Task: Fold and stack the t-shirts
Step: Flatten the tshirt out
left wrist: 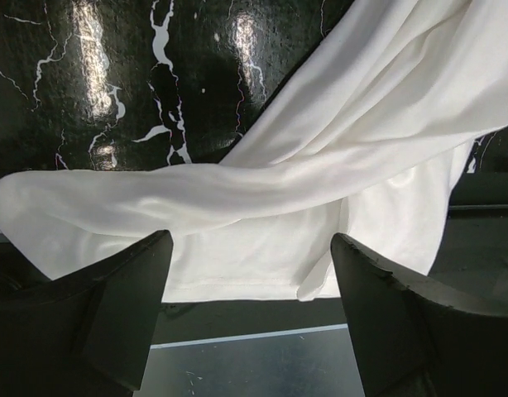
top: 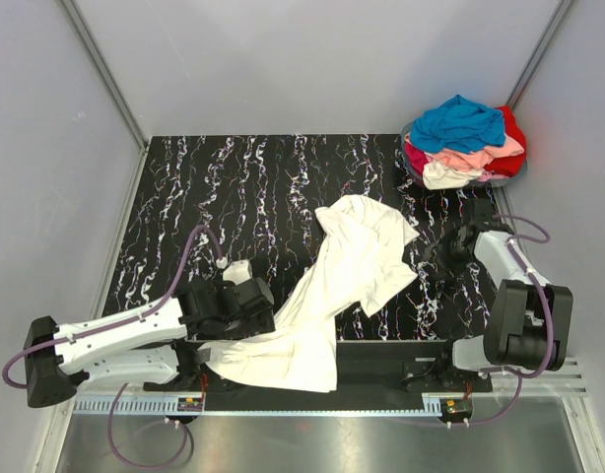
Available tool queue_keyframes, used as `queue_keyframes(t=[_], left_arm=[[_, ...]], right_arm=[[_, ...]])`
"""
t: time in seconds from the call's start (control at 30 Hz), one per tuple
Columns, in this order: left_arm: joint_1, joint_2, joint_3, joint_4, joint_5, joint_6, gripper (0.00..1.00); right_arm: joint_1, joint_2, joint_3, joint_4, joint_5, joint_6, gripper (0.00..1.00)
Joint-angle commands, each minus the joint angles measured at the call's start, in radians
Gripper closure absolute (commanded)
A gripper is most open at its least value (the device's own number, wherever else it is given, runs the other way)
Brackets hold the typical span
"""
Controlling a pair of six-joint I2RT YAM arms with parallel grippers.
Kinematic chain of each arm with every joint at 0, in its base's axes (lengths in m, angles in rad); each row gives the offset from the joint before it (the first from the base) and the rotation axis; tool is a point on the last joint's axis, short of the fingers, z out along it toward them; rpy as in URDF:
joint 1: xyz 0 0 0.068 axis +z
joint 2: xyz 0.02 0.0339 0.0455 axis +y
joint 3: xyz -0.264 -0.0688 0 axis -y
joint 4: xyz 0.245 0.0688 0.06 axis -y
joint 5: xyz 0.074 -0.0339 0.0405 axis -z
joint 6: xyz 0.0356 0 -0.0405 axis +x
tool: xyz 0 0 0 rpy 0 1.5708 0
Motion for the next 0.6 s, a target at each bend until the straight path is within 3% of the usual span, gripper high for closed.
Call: queue_keyframes(t=[0.0, 0.4, 0.57], left_arm=[[-0.009, 0.009, -0.011, 0.039, -0.038, -0.040, 0.16], [-0.009, -0.022, -0.066, 0.060, -0.046, -0.057, 0.15], [-0.008, -0.031, -0.083, 0.073, -0.049, -0.060, 0.15]], right_arm=[[0.009, -0.003, -0.061, 0.048, -0.065, -0.043, 0.43], [0.013, 0.069, -0.151, 0.180, -0.151, -0.046, 0.38], [0.051, 0.118, -0.160, 0.232, -0.158, -0.038, 0.45]])
